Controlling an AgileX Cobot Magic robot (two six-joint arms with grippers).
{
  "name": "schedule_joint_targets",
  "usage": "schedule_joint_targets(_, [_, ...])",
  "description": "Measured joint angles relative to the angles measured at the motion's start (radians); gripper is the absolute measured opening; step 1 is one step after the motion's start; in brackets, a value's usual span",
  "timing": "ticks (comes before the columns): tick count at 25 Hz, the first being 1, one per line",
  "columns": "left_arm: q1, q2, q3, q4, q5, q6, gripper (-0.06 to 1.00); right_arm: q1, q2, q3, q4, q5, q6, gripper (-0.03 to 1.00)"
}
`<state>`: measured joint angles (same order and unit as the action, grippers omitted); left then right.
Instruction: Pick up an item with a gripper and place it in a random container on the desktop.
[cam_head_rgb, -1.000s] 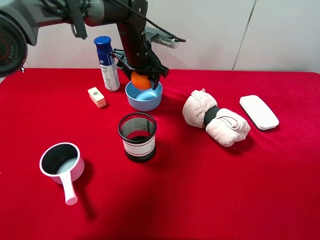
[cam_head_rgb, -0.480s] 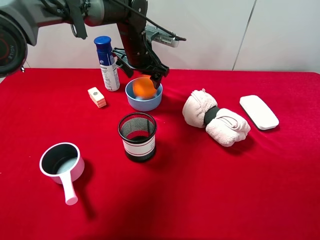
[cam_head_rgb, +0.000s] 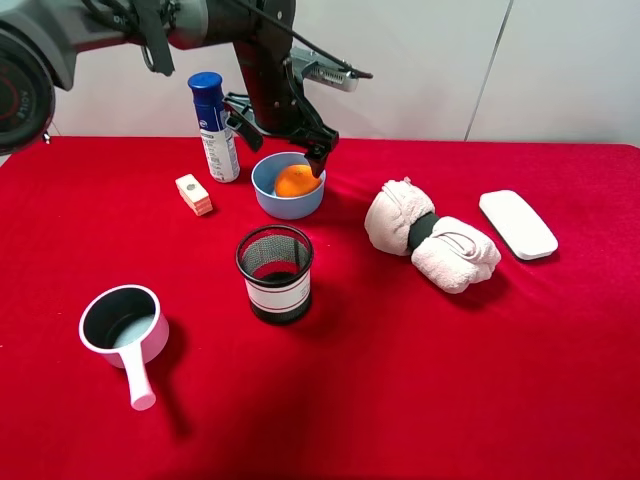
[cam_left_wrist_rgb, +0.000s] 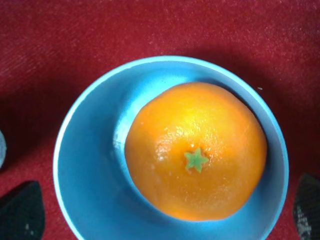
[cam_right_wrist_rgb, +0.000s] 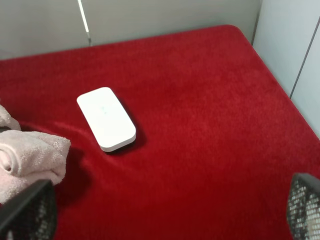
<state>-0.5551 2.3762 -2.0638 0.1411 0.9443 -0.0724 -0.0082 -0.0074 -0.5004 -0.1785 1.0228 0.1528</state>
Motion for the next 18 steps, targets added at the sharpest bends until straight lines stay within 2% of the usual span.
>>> schedule_joint_targets(6, [0.0,-0.007,-0.059,-0.001,0.1,-0.001,0.99,0.0,0.0,0.0,0.0,0.0,0.0,0.69])
schedule_joint_targets(13, [0.0,-0.063,-0.065,-0.012,0.223,-0.001,0.99,0.0,0.0,0.0,0.0,0.0,0.0,0.69])
schedule_joint_targets(18, [0.0,-0.097,-0.068,-0.018,0.223,0.004,0.99,0.0,0.0,0.0,0.0,0.0,0.0,0.69])
